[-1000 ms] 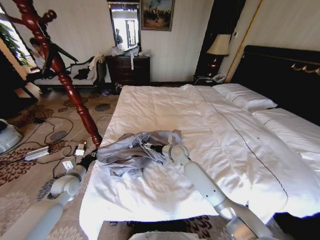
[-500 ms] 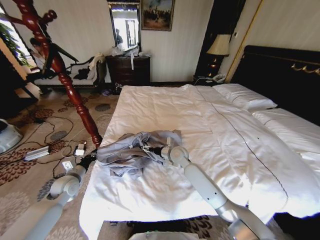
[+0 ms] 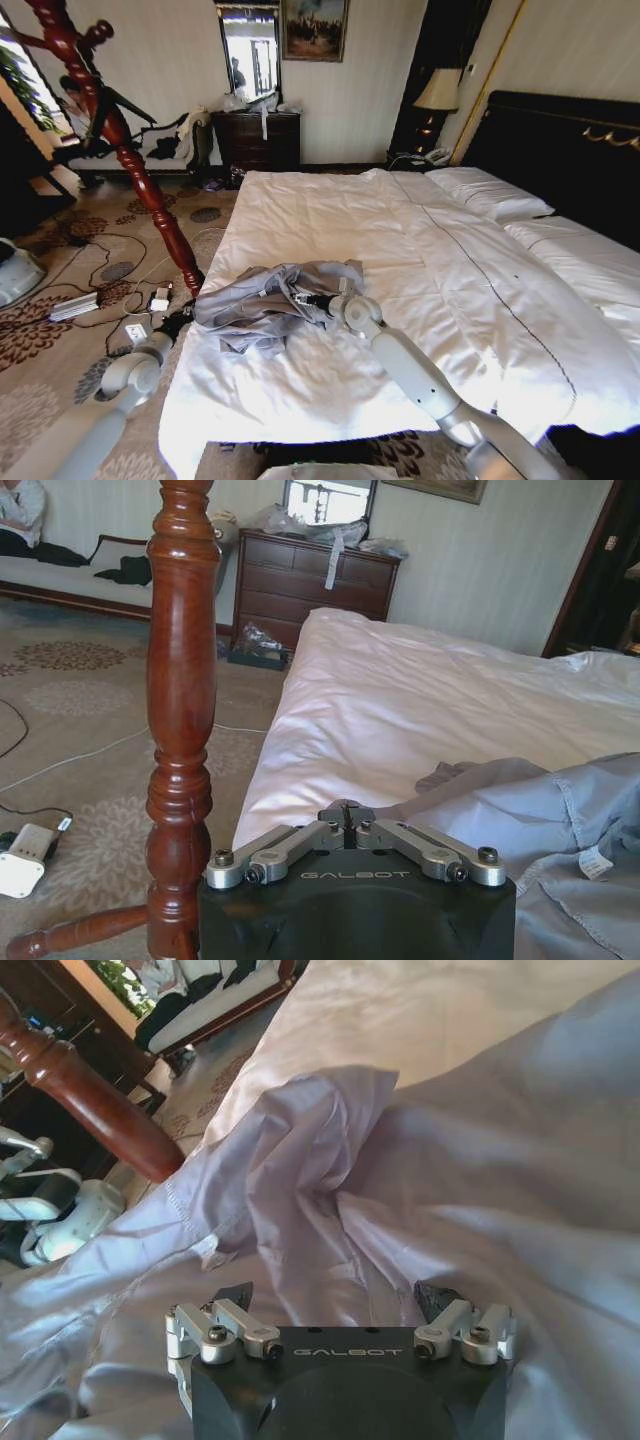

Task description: Pick up the clothes from the bed and hang them on the clothes hanger.

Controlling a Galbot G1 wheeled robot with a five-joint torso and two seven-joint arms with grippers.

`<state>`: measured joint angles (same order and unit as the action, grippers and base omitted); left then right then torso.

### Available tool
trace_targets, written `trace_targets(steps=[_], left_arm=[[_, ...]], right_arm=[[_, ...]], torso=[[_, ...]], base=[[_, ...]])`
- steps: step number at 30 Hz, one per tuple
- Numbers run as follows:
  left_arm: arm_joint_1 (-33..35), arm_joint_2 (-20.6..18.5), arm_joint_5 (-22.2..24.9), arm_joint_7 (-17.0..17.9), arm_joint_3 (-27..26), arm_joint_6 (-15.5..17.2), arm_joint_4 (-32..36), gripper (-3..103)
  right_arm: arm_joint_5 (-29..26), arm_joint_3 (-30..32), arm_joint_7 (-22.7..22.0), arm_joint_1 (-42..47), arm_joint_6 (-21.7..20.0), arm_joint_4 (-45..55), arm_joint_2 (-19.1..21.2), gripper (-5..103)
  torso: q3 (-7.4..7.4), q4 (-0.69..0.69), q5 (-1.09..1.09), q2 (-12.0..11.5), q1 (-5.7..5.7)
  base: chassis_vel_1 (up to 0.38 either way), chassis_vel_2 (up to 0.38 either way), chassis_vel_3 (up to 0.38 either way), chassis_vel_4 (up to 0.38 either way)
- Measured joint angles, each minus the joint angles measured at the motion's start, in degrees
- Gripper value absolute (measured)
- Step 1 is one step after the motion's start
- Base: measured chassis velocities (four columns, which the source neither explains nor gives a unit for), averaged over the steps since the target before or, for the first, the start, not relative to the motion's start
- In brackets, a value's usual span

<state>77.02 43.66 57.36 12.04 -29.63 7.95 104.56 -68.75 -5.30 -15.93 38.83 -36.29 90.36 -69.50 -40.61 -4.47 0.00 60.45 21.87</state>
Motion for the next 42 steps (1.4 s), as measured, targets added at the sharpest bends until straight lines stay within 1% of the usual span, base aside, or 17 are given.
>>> trace_targets(steps=[5, 9, 12, 22, 24, 25, 29, 30, 32, 42], left_arm=[[0.8, -0.2, 0.0, -0.1, -0.8, 0.0, 0.1, 0], [1.0, -0.3, 0.0, -0.1, -1.0, 0.0, 0.1, 0], [0.9, 0.0, 0.0, -0.1, -0.8, 0.0, 0.1, 0], [0.8, -0.1, -0.1, 0.0, -0.4, 0.1, 0.4, 0], [0.8, -0.1, -0.1, 0.0, -0.4, 0.1, 0.5, 0], [0.9, -0.1, -0.1, 0.1, -0.4, 0.1, 0.5, 0], [0.9, -0.1, -0.1, 0.1, -0.3, 0.1, 0.5, 0], [0.8, -0.1, -0.1, 0.1, -0.3, 0.1, 0.5, 0], [0.9, -0.1, -0.1, 0.1, -0.3, 0.1, 0.7, 0], [1.3, -0.2, 0.0, 0.0, -0.8, 0.1, 0.8, 0]], right_arm=[[0.3, 0.8, 0.0, 0.2, -0.1, 0.7, -0.9, 88], [-0.8, 1.6, -0.4, 0.2, -0.1, 3.8, 0.5, 88], [-3.4, 1.6, -1.4, 1.4, -0.9, 8.2, 2.9, 88], [-6.3, 2.8, -3.6, 7.0, -3.0, 11.5, 3.9, 88], [-6.2, 2.8, -3.7, 7.5, -3.1, 11.9, 3.9, 88], [-6.0, 2.8, -3.7, 8.0, -3.2, 12.2, 3.9, 92], [-4.0, 2.5, -3.9, 8.5, -2.8, 12.3, 3.1, 89], [-3.4, 2.4, -3.9, 8.4, -2.5, 12.0, 2.9, 86], [-2.5, 2.3, -4.0, 7.9, -1.7, 11.1, 2.8, 88], [-1.9, 2.2, -4.0, 5.7, -1.1, 8.7, 3.6, 89]], torso=[[0.0, 0.03, 0.0, 0.0, 0.0], [0.0, 0.01, 0.0, 0.0, 0.0], [0.0, 0.0, 0.0, 0.0, 0.0], [0.0, 0.0, 0.0, 0.0, 0.0], [0.0, 0.0, 0.0, 0.0, 0.0], [0.0, 0.0, 0.01, 0.0, 0.0], [0.01, 0.01, 0.0, 0.0, 0.0], [0.0, 0.02, 0.0, 0.0, 0.0], [0.0, 0.01, 0.0, 0.0, 0.0], [0.0, 0.0, 0.0, 0.0, 0.0]], base=[[0.0, 0.0, 0.0, 0.0], [0.0, 0.0, 0.0, 0.0], [0.0, 0.0, 0.0, 0.0], [0.0, 0.0, 0.0, 0.0], [0.0, 0.0, 0.0, 0.0], [0.0, 0.0, 0.0, 0.0], [0.0, 0.0, 0.0, 0.0], [0.0, 0.0, 0.0, 0.0], [0.0, 0.0, 0.0, 0.0], [0.0, 0.0, 0.0, 0.0]])
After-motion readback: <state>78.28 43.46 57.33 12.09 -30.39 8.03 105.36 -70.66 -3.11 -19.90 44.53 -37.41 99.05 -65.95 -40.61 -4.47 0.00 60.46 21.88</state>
